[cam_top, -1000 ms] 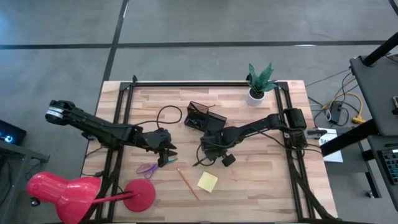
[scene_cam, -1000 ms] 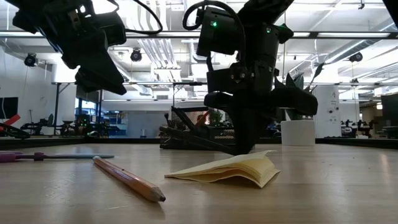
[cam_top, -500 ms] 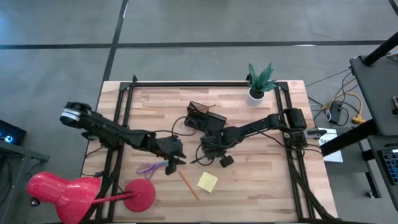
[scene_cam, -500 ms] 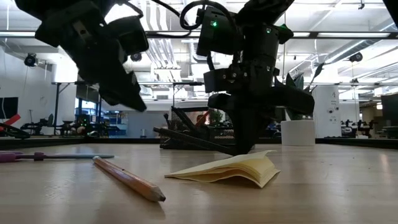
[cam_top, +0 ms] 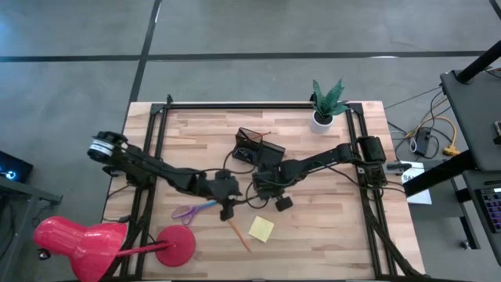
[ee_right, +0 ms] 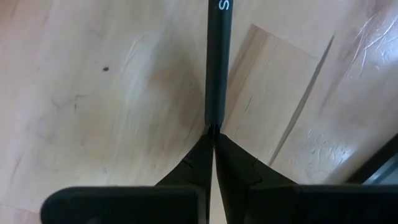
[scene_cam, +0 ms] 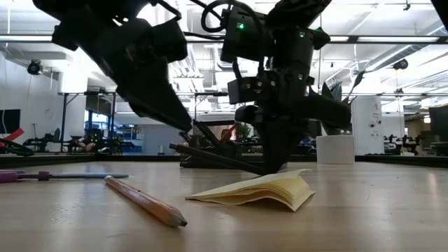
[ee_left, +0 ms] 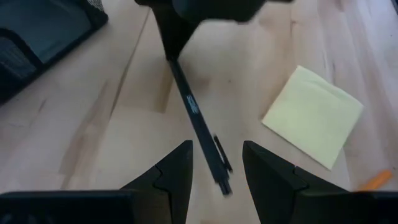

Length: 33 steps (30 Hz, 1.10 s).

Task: Pick and place office supplies into organizer
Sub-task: Put the pen into the desk organizer

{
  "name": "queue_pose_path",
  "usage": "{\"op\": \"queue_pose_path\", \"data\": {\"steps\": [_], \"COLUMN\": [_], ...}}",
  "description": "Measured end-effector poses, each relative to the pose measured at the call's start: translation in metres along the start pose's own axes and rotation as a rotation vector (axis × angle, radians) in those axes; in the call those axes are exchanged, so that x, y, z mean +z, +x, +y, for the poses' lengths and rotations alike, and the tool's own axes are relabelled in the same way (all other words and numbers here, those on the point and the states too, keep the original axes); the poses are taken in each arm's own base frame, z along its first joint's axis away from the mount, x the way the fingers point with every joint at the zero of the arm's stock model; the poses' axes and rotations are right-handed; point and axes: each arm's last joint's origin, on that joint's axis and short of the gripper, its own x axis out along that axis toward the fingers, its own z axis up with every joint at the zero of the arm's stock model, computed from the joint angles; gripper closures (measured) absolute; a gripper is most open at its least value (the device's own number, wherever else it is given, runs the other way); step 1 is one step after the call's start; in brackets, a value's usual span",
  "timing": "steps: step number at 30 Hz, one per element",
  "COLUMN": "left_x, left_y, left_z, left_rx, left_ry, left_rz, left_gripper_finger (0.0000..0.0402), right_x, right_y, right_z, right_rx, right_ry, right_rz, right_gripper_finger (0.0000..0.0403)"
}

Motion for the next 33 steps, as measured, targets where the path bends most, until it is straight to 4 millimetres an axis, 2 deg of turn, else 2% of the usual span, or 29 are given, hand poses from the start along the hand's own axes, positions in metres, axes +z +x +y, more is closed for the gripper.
{"op": "queue_pose_path", "data": {"steps": [7,14,25,28,33], "left_x": [-0.004,-0.011,-0.016,-0.017,-0.017], "left_y": [0.009,0.019,0.022,0.023,0.024], "left_z": [-0.002,-0.001,0.000,0.000,0.001], "left_rx": [0.016,0.033,0.040,0.041,0.046], "left_ry": [-0.069,-0.061,-0.056,-0.050,-0.046], "left_rz": [0.031,0.069,0.103,0.105,0.107], "left_gripper_finger": [0.0276,0.0276,0.0277,0.0289,0.0338], "right_x": [0.002,0.003,0.003,0.003,0.003], "right_y": [0.001,0.001,0.001,0.001,0.001], "right_z": [-0.001,-0.001,-0.001,-0.001,-0.001], "right_rx": [-0.006,-0.009,-0.010,-0.010,-0.010], "right_ry": [0.029,0.032,0.032,0.032,0.032], "right_rz": [-0.023,-0.031,-0.033,-0.033,-0.034], "right_gripper_finger": [0.0394,0.0394,0.0394,0.0394,0.0394]}}
